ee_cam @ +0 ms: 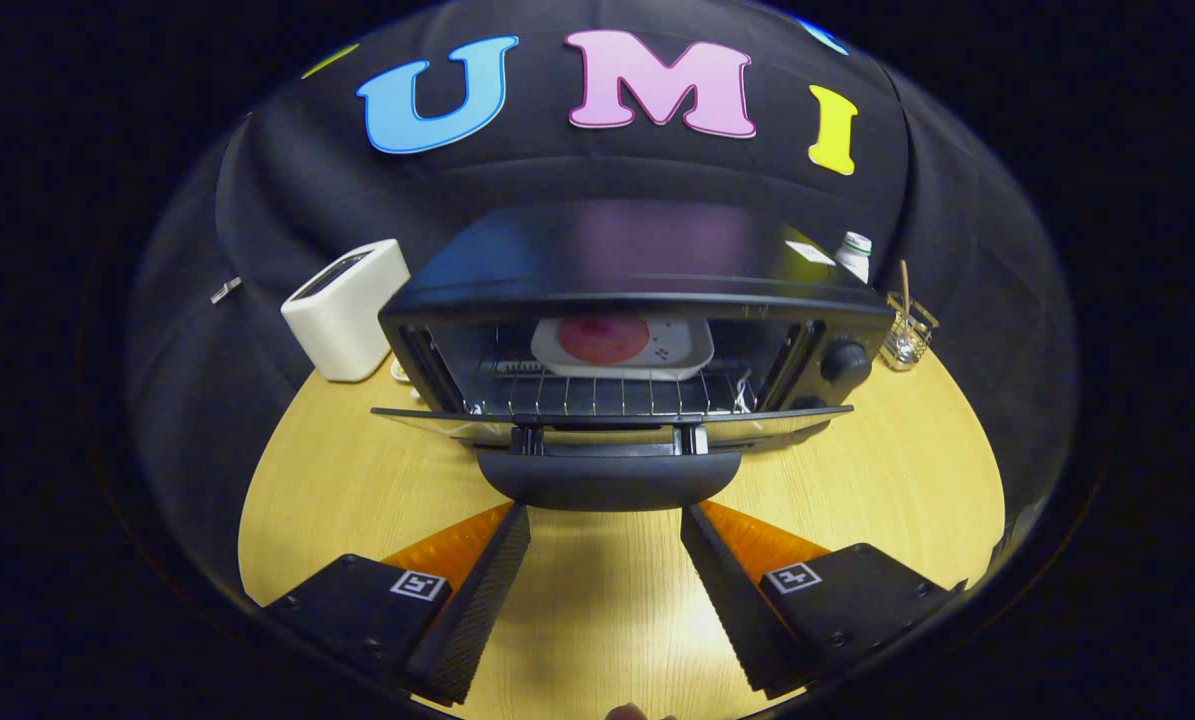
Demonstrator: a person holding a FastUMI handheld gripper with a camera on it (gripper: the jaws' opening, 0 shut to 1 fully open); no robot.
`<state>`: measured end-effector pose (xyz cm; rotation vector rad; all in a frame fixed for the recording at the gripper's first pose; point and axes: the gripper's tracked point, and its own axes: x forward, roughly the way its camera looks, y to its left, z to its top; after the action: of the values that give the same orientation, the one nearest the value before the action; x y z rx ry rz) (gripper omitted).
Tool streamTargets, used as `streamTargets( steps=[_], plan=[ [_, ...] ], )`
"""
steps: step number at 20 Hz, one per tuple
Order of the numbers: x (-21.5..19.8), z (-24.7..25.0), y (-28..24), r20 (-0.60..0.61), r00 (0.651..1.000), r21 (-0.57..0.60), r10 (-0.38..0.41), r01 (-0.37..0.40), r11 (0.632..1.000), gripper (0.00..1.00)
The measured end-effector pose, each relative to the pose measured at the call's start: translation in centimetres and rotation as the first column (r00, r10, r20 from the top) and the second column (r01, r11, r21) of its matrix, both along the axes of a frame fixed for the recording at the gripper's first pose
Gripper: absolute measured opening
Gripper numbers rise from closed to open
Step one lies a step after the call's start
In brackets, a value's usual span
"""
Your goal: Open the toaster oven, put the food inside, and close the toaster oven door.
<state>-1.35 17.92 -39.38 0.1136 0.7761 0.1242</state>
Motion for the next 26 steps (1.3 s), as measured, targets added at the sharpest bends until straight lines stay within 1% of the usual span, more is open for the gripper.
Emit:
streamTargets(
  steps=[4, 6, 11, 15, 19, 26],
  plan=[
    [1.6, 4.0, 0.1, 0.071, 0.997, 0.024, -0.006, 0.004, 1.000, 0.99],
    [2.4, 5.2, 0.1, 0.105, 0.994, 0.022, 0.001, -0.003, 1.000, 0.99],
    [1.9, 6.6, -0.9, 0.157, 0.987, 0.000, 0.039, -0.039, 0.999, 0.99],
    [0.9, 9.4, -2.0, 0.209, 0.977, 0.014, 0.052, -0.056, 0.998, 0.99],
    [1.1, 13.3, -4.5, 0.287, 0.957, 0.032, 0.034, -0.045, 0.999, 0.99],
    [1.5, 20.0, -10.4, 0.413, 0.911, 0.071, -0.026, -0.004, 0.997, 0.99]
  ],
)
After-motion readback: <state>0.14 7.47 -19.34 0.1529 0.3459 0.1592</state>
